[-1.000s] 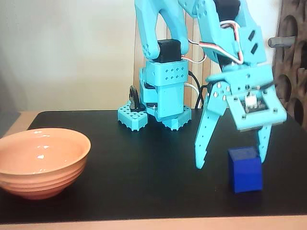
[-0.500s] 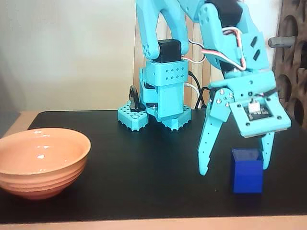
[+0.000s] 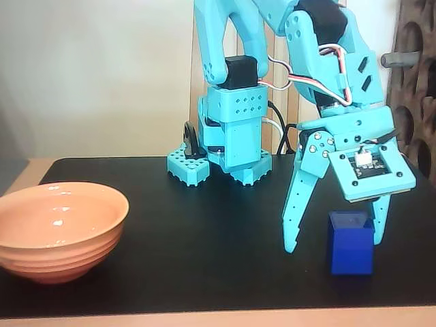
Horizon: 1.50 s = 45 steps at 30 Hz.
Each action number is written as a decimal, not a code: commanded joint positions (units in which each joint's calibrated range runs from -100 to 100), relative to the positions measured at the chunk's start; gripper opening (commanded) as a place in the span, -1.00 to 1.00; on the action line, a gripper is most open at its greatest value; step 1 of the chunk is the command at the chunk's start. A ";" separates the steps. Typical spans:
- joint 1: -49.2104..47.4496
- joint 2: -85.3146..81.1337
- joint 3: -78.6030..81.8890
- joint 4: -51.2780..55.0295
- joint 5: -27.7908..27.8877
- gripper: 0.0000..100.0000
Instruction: Place the blue cube in the orange bowl.
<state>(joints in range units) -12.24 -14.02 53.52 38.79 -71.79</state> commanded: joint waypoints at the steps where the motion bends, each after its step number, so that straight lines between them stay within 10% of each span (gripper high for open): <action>1: -0.80 -0.25 -1.43 -1.60 -0.39 -0.32; 7: -0.80 -0.60 -1.43 -1.60 -0.34 -0.61; 45: 0.00 -7.24 -1.70 -0.64 0.61 -0.64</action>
<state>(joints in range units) -12.24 -15.80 53.52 38.79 -71.79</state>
